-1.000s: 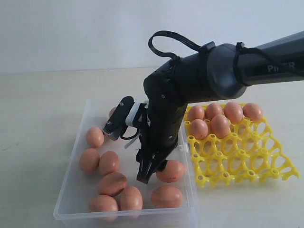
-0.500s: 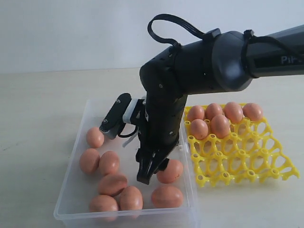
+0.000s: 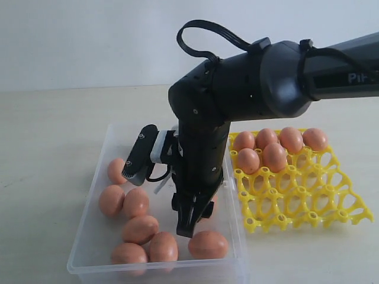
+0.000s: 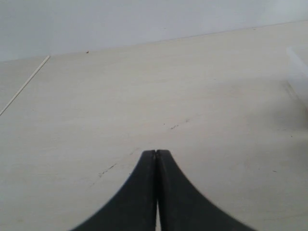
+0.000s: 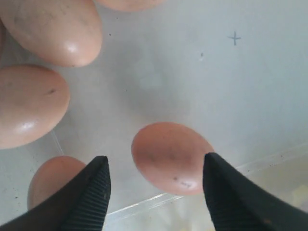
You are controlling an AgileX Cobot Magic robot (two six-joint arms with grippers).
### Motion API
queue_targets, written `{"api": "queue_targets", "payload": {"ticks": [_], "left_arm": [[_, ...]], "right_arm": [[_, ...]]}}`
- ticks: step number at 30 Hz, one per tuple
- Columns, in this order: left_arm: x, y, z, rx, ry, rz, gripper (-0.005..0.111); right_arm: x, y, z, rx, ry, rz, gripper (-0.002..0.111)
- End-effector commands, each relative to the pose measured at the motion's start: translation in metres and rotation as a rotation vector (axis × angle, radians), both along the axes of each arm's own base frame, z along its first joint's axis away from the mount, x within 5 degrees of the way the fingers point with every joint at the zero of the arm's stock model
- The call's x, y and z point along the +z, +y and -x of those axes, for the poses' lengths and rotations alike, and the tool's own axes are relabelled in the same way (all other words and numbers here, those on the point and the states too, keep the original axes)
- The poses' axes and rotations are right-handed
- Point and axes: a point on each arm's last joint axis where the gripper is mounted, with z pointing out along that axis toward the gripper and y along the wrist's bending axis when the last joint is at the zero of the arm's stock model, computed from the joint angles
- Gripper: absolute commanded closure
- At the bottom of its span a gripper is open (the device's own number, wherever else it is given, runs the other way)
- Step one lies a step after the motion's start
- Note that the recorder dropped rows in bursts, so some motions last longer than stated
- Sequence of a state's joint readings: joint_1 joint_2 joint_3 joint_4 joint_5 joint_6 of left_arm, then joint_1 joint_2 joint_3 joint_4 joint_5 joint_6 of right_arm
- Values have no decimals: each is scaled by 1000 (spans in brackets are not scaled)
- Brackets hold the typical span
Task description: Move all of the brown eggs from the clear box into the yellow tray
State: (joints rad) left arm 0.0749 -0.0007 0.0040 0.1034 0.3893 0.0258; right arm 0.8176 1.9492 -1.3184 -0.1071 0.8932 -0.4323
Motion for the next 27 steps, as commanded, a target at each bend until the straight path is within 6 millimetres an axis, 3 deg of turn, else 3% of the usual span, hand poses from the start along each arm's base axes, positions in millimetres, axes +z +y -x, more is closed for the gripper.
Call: {"api": "queue_targets", "payload": {"ticks": [1, 11, 18, 25, 27], "left_arm": [[2, 0, 0, -5, -13, 3, 107], [2, 0, 0, -5, -13, 3, 107], [2, 0, 0, -5, -13, 2, 107], [2, 0, 0, -5, -13, 4, 107], [2, 0, 0, -5, -13, 4, 107]], "right_arm": [[-6, 0, -2, 36, -15, 30, 52], [-12, 11, -10, 14, -72, -71, 52], [-8, 18, -21, -300, -85, -284, 52], [-7, -3, -43, -676, -31, -374, 52], [-7, -10, -50, -710, -40, -386, 52]]}}
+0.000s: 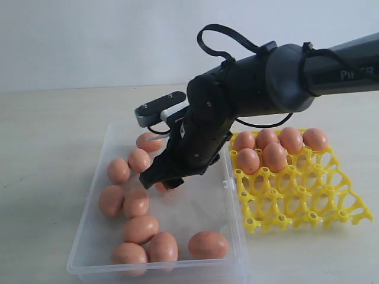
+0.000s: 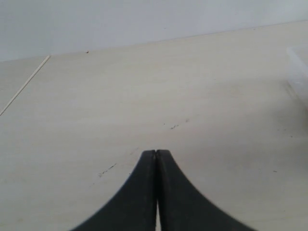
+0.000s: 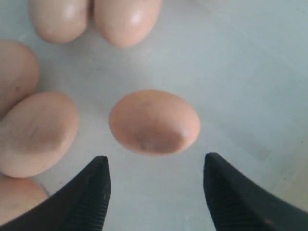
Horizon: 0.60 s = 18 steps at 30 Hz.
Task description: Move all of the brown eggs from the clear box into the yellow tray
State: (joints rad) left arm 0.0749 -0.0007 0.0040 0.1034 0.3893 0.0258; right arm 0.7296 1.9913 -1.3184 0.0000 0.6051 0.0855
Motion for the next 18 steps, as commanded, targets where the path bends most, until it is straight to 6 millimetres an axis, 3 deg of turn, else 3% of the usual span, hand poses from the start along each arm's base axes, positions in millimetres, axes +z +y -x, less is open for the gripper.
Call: {"api": "queue_targets", "payload": {"ticks": [1, 5, 9, 18], "left_arm": [[2, 0, 0, -5, -13, 4, 107], [2, 0, 0, -5, -13, 4, 107], [2, 0, 0, -5, -13, 4, 107], [2, 0, 0, -5, -13, 4, 107]], "right_arm": [[4, -13, -17, -96, -17, -45, 52], [8, -17, -30, -287, 33, -244, 52], [7, -15, -36, -339, 18, -325, 52], [-23, -8, -46, -454, 45, -403, 52]]}}
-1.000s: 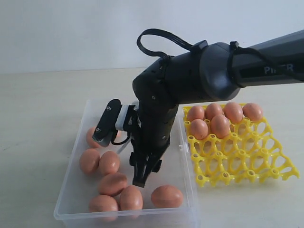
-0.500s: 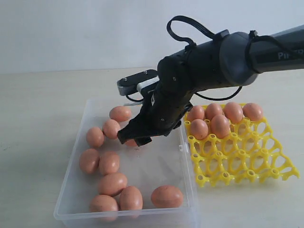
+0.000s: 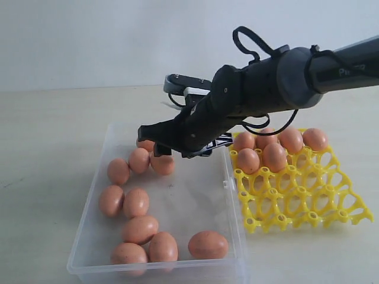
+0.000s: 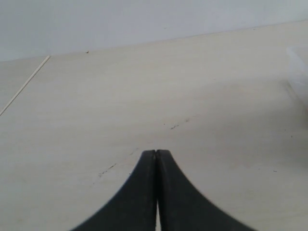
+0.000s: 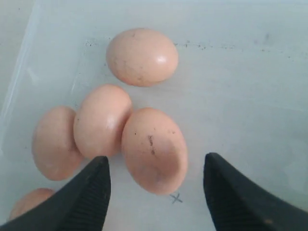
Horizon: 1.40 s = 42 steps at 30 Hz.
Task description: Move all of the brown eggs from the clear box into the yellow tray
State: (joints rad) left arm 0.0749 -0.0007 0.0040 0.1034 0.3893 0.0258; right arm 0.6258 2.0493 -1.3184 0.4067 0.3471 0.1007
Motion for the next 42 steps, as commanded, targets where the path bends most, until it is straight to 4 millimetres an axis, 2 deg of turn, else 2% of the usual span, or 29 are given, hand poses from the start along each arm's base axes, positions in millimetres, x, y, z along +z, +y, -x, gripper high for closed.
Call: {"api": "queue_targets", "payload": {"ticks": [1, 8, 15, 20, 25, 29, 33, 38, 42], "left_arm": [[2, 0, 0, -5, -13, 4, 107], [2, 0, 0, -5, -13, 4, 107], [2, 0, 0, -5, -13, 4, 107], [2, 0, 0, -5, -13, 4, 107], [2, 0, 0, -5, -13, 4, 107], [2, 0, 0, -5, -13, 4, 107], [2, 0, 0, -5, -13, 4, 107], [2, 0, 0, -5, -13, 4, 107], [2, 0, 0, -5, -13, 4, 107]], "right_arm": [[-15, 0, -9, -79, 14, -50, 52], [-16, 1, -16, -56, -55, -43, 52], [5, 11, -23, 173, -151, 65, 52], [16, 12, -26, 285, -155, 154, 52], [13, 15, -25, 348, -48, 205, 52], [9, 24, -24, 405, 7, 247, 52], [8, 35, -25, 421, 1, 242, 52], [10, 40, -34, 400, -20, 235, 52], [3, 41, -37, 418, -13, 270, 52]]}}
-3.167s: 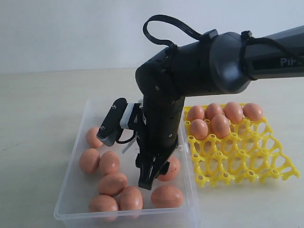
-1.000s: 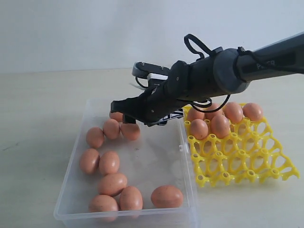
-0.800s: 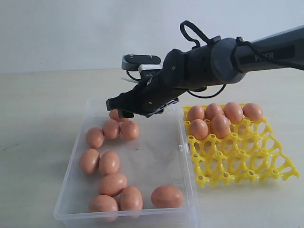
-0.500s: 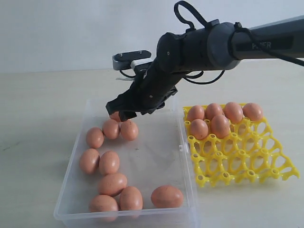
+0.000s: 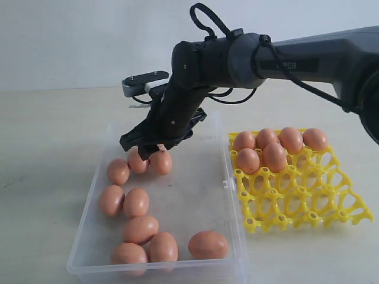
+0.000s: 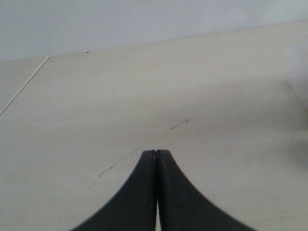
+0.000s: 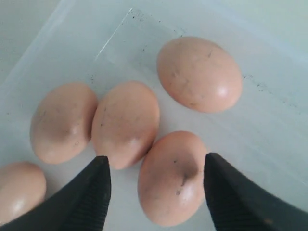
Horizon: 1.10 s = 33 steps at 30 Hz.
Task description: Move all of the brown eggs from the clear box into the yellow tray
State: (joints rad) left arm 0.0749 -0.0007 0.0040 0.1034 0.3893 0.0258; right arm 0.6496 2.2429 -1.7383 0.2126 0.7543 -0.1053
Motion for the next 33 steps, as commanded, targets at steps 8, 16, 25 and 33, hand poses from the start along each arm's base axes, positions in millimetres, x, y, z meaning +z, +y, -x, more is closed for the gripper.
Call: {"api": "queue_targets", "payload": {"ticks": [8, 16, 25, 33], "left_arm": [[2, 0, 0, -5, -13, 4, 107], [2, 0, 0, -5, -13, 4, 107], [2, 0, 0, -5, -13, 4, 107], [2, 0, 0, -5, -13, 4, 107]], "right_arm": [[-26, 3, -7, 15, 23, 55, 52], [-38, 5, -10, 7, 5, 46, 59], [-26, 6, -11, 48, -39, 37, 108], [16, -8, 2, 58, -156, 9, 108]]}}
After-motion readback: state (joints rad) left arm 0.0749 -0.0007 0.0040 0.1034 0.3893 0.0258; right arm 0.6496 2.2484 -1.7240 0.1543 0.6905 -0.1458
